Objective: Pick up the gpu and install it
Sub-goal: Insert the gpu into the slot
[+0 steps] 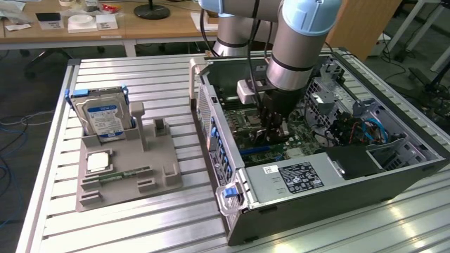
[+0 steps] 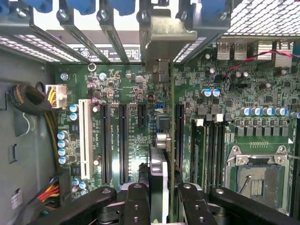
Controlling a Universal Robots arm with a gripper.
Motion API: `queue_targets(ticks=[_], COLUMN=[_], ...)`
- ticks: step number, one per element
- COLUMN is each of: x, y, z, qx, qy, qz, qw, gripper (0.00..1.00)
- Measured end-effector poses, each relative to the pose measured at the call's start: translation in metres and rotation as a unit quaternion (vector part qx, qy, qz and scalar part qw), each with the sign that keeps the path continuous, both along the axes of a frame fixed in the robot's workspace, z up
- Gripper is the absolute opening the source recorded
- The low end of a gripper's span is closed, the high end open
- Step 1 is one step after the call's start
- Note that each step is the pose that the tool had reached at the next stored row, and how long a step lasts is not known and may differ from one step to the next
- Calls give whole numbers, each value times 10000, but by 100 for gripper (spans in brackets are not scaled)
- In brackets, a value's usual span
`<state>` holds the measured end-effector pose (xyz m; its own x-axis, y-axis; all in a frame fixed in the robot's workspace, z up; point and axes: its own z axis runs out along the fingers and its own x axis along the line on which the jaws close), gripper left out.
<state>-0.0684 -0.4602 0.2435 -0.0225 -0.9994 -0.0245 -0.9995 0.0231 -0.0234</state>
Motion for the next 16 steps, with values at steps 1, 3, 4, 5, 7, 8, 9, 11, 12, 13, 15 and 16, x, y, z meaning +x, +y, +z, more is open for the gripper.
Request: queue_targets(ticks=[1, 3, 4, 5, 7, 8, 9, 11, 12, 13, 15, 16], x=[-8, -15, -15, -16, -23, -32, -44, -70, -80, -86, -90, -91], y=[0, 0, -2, -2, -2, -2, -2, -1, -1, -1, -2, -2], z=[0, -9, -18, -30, -43, -45, -46, -48, -50, -51, -51, -52], qx=[-1, 0, -1, -1, -1, 0, -1, 0, 0, 0, -1, -1], qy=[0, 0, 1, 1, 1, 0, 0, 0, 0, 0, 1, 0], qz=[0, 1, 1, 1, 0, 0, 0, 0, 0, 0, 1, 2], qw=[10000, 10000, 10000, 10000, 10000, 10000, 10000, 10000, 10000, 10000, 10000, 10000], gripper=[28, 28, 28, 28, 28, 28, 28, 28, 28, 28, 28, 28])
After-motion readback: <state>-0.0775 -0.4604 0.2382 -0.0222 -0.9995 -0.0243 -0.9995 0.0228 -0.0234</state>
